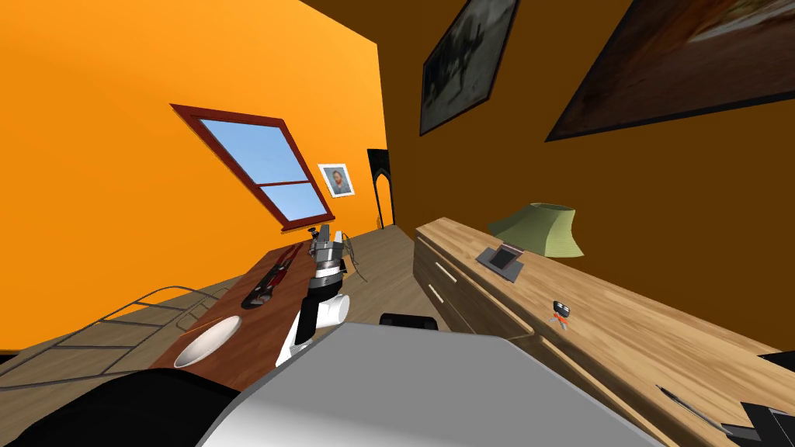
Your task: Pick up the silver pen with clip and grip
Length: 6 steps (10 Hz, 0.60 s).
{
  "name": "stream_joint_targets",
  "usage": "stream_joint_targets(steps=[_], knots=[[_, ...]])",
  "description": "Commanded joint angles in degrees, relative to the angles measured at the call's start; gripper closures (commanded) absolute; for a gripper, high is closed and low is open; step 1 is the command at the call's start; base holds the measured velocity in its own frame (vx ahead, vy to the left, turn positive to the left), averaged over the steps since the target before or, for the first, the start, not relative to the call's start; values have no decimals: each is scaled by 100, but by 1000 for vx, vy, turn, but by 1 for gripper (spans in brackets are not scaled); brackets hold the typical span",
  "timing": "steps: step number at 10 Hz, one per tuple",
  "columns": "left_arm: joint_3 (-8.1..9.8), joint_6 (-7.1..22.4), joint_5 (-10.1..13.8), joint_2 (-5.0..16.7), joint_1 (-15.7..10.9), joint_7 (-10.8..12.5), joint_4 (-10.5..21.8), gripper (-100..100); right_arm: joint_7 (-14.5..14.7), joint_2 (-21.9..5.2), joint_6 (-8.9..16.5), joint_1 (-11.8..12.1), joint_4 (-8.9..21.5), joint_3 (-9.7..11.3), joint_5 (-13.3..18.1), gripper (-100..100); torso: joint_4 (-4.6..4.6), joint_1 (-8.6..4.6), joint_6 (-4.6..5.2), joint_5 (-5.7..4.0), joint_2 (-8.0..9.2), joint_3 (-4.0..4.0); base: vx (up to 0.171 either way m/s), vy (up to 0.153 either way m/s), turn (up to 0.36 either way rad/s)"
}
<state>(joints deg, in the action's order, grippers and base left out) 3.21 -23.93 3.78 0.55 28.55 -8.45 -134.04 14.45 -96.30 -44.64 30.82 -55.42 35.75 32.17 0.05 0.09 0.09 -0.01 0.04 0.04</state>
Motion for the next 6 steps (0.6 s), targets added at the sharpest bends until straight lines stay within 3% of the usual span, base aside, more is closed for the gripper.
stream_joint_targets(steps=[1, 2, 3, 5, 6], knots=[[0, 0, 0, 0, 0, 0, 0, 0, 0, 0, 0, 0, 0, 0, 0, 100, 0, 0, 0, 0, 0, 0, 0, 0, 0], [0, 0, 0, 0, 0, 0, 0, 0, -1, 1, 0, 0, 0, 0, -1, 0, 0, 0, -1, 0, -1, -1, 0, 0, 0], [0, 0, 0, 0, 0, 0, 0, 0, 86, -125, 17, 64, -117, -39, -58, 100, 0, 0, -1, 0, -2, -1, 80, 5, -292], [1, 0, 0, 0, 2, 0, 0, 0, 291, -327, -95, 69, -209, -110, -67, 100, -7, 3, 9, 4, -33, -19, 160, -1, -316], [1, 0, 0, 0, 3, 0, 0, 0, 215, -224, -55, 47, -149, -75, -35, 100, -11, 4, 9, 3, -57, -32, 90, 8, -80]])
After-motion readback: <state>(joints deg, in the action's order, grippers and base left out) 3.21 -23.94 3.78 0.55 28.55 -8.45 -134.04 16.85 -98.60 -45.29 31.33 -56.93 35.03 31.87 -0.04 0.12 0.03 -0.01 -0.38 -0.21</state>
